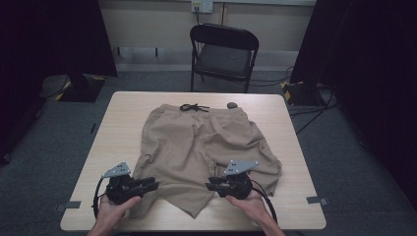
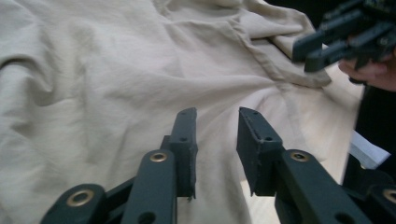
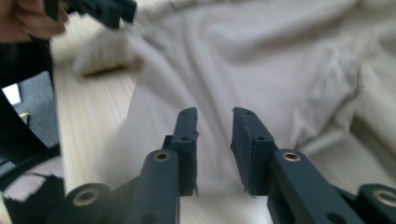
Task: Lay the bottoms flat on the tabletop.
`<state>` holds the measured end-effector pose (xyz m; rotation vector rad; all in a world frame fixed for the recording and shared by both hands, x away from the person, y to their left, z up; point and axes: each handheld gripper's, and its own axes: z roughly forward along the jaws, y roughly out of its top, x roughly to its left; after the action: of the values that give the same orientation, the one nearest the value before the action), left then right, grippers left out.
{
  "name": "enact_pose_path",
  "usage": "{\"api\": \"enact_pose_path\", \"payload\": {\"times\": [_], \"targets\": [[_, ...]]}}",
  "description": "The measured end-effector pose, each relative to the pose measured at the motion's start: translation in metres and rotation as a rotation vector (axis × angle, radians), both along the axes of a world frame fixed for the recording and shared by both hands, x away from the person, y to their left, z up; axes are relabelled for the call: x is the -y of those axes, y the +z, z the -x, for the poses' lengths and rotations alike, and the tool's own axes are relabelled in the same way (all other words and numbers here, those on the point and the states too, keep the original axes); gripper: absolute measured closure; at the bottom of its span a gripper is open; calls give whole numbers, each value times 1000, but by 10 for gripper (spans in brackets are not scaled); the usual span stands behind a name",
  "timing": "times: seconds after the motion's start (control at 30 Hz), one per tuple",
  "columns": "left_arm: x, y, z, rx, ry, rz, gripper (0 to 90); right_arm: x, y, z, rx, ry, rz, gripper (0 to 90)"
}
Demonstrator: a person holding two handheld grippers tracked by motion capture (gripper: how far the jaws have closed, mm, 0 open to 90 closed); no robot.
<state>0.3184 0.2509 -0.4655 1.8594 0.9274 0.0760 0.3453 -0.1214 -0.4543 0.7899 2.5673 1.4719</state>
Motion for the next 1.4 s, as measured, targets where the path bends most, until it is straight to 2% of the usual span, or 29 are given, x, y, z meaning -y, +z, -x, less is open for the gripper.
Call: {"api": "enact_pose_path", "payload": {"times": [0.07, 0.13, 0.17, 0.27, 0.33, 0.4, 0.5, 0.53, 0.63, 0.83, 0.9, 1.07, 1.1, 1.13, 1.17, 1.2, 1.23, 1.27, 1.3, 1.33, 1.37, 1.4], "targets": [[-2, -1, 0, -3, 3, -1, 709, -9, 3, 1, 4, 26, -7, 746], [-5, -4, -2, -18, 26, 1, 706, -21, -1, 1, -8, 50, 1, 776], [-8, -6, -3, -24, 42, -12, 696, -28, -5, 2, -17, 68, 20, 777], [-16, -12, -8, -46, 93, -16, 666, -48, -21, 2, -47, 106, 65, 756], [-21, -17, -11, -62, 123, -54, 654, -57, -33, 3, -64, 110, 105, 748], [-24, -20, -13, -75, 144, -74, 650, -62, -41, 6, -71, 129, 133, 741], [-29, -23, -15, -90, 177, -78, 637, -59, -43, 10, -81, 134, 116, 740], [-29, -23, -15, -88, 175, -72, 628, -56, -44, 12, -87, 137, 102, 741], [-28, -21, -13, -82, 177, -72, 616, -48, -43, 17, -99, 139, 101, 748], [-22, -19, -11, -76, 146, -76, 597, -34, -45, 31, -118, 143, 77, 749], [-18, -19, -10, -70, 129, -83, 587, -32, -45, 37, -113, 150, 78, 749], [-10, -24, -9, -82, 106, -154, 577, -30, -44, 49, -118, 174, 92, 748], [-9, -26, -9, -90, 98, -181, 578, -31, -43, 50, -124, 177, 99, 744], [-8, -28, -9, -77, 95, -197, 581, -32, -42, 51, -121, 187, 106, 740], [-8, -28, -8, -80, 95, -194, 598, -33, -41, 51, -111, 190, 121, 729], [-9, -26, -7, -106, 74, -189, 598, -34, -40, 51, -112, 194, 131, 705], [-9, -26, -4, -111, 57, -196, 606, -35, -39, 50, -111, 193, 127, 682], [-9, -25, 0, -97, 50, -210, 626, -36, -39, 50, -111, 189, 125, 663], [-11, -25, 5, -109, 45, -202, 631, -37, -39, 48, -112, 185, 117, 650], [-13, -25, 9, -107, 43, -164, 629, -38, -38, 48, -117, 185, 112, 648], [-16, -23, 14, -99, 37, -140, 623, -40, -38, 47, -112, 187, 110, 648], [-18, -21, 18, -87, 38, -134, 622, -42, -38, 47, -109, 194, 110, 648]]}}
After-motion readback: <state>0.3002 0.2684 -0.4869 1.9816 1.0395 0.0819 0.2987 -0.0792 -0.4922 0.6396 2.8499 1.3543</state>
